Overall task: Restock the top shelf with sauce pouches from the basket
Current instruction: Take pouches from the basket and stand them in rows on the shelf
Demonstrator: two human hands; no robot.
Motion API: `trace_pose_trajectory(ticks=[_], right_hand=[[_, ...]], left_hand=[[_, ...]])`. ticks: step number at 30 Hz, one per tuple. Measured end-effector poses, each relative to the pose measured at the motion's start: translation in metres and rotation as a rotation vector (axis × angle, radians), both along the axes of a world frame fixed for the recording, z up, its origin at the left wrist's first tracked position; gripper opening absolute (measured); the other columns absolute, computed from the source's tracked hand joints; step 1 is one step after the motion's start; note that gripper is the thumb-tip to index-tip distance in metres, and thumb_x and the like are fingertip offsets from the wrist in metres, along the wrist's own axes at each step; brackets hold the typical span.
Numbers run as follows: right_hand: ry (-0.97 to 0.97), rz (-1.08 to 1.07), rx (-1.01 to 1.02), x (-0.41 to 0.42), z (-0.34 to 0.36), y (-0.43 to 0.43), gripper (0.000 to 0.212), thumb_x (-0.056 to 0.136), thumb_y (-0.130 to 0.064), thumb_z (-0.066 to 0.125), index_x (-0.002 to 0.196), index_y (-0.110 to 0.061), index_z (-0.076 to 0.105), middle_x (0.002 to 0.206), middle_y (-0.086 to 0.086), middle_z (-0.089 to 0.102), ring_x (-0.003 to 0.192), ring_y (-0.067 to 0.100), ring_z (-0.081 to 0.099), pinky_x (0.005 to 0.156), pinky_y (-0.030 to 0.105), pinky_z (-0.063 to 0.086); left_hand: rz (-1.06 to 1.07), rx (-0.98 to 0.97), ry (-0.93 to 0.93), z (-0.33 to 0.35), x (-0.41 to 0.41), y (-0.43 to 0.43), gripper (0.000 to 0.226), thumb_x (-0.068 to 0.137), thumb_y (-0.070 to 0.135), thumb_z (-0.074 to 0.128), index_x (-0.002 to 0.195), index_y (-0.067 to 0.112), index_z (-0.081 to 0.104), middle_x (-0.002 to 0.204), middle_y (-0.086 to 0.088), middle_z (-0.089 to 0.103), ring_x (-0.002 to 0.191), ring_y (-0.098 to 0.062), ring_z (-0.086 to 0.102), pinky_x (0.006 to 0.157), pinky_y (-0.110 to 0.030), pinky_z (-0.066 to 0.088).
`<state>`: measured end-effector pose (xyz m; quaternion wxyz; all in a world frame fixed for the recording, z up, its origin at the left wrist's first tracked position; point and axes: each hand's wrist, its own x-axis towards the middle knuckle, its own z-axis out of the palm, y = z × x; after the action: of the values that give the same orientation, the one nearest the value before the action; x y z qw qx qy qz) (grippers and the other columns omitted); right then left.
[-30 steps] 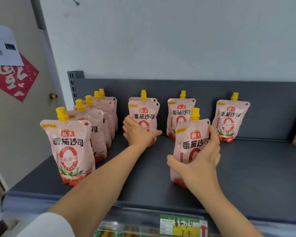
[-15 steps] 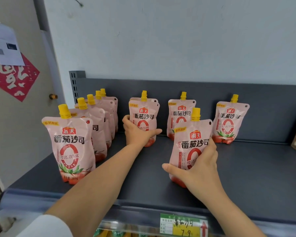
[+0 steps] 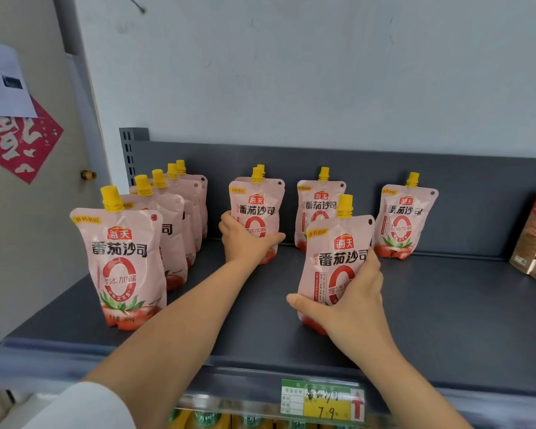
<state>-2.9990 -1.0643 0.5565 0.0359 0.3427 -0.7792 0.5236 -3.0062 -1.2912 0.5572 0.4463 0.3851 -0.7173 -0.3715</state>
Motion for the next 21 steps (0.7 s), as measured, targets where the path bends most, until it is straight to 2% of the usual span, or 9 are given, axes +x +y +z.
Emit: trace_pose_trajectory(ticks=[5, 9, 11, 13, 16, 19, 21], right_hand=[[0.005, -0.02, -0.003, 0.0, -0.001, 0.0, 0.128, 0.048, -0.047, 0.089, 0.144, -0.029, 0.006, 0.139, -0.001, 0.031, 0.129, 0.018, 0.035, 0.105, 0.039, 0.038], [-0.018, -0.008, -0.015, 0.0, -0.001, 0.002, 0.12, 0.048, -0.047, 0.089, 0.139, -0.034, 0.011, 0.137, -0.004, 0.036, 0.125, 0.016, 0.042, 0.101, 0.039, 0.044], [-0.046, 0.011, -0.043, -0.003, 0.001, 0.002, 0.108, 0.049, -0.042, 0.09, 0.129, -0.038, 0.018, 0.131, -0.007, 0.042, 0.118, 0.013, 0.048, 0.096, 0.037, 0.048], [-0.109, 0.046, -0.087, -0.006, 0.003, 0.001, 0.097, 0.052, -0.029, 0.092, 0.118, -0.037, 0.021, 0.123, -0.009, 0.046, 0.112, 0.011, 0.052, 0.088, 0.03, 0.049], [-0.182, 0.088, -0.151, -0.011, 0.006, -0.002, 0.087, 0.057, -0.012, 0.09, 0.113, -0.03, 0.025, 0.121, -0.007, 0.048, 0.11, 0.013, 0.053, 0.088, 0.031, 0.049], [-0.22, 0.121, -0.176, -0.014, 0.009, -0.012, 0.081, 0.063, -0.009, 0.086, 0.112, -0.029, 0.025, 0.124, -0.003, 0.048, 0.111, 0.015, 0.053, 0.093, 0.035, 0.049], [-0.223, 0.135, -0.187, -0.015, 0.01, -0.024, 0.076, 0.067, -0.011, 0.084, 0.113, -0.028, 0.026, 0.126, 0.0, 0.048, 0.112, 0.016, 0.054, 0.096, 0.038, 0.049]], left_hand=[[0.024, -0.036, -0.03, 0.002, 0.001, 0.006, 0.106, 0.055, 0.047, 0.088, 0.132, 0.014, 0.022, 0.133, -0.009, 0.033, 0.121, -0.025, 0.042, 0.095, -0.042, 0.047], [0.015, -0.02, -0.072, 0.005, 0.005, 0.011, 0.114, 0.054, 0.05, 0.087, 0.136, 0.015, 0.017, 0.139, -0.01, 0.028, 0.127, -0.028, 0.038, 0.1, -0.047, 0.044], [0.035, 0.0, -0.148, 0.011, 0.008, 0.015, 0.124, 0.053, 0.051, 0.087, 0.143, 0.015, 0.009, 0.148, -0.011, 0.02, 0.135, -0.031, 0.03, 0.107, -0.051, 0.036], [0.043, 0.064, -0.24, 0.019, 0.012, 0.019, 0.136, 0.054, 0.048, 0.088, 0.148, 0.016, -0.005, 0.156, -0.012, 0.006, 0.143, -0.033, 0.015, 0.113, -0.054, 0.024], [0.024, 0.146, -0.364, 0.028, 0.023, 0.028, 0.142, 0.06, 0.044, 0.087, 0.147, 0.014, -0.02, 0.158, -0.012, -0.009, 0.146, -0.032, -0.001, 0.116, -0.051, 0.011], [-0.028, 0.104, -0.325, 0.032, 0.042, 0.038, 0.123, 0.069, 0.033, 0.082, 0.149, 0.014, -0.01, 0.157, -0.011, 0.001, 0.145, -0.031, 0.005, 0.116, -0.048, 0.014], [-0.19, 0.095, -0.22, 0.032, 0.059, 0.042, 0.096, 0.074, 0.019, 0.077, 0.146, 0.017, 0.014, 0.149, -0.007, 0.024, 0.138, -0.028, 0.026, 0.113, -0.046, 0.029]])
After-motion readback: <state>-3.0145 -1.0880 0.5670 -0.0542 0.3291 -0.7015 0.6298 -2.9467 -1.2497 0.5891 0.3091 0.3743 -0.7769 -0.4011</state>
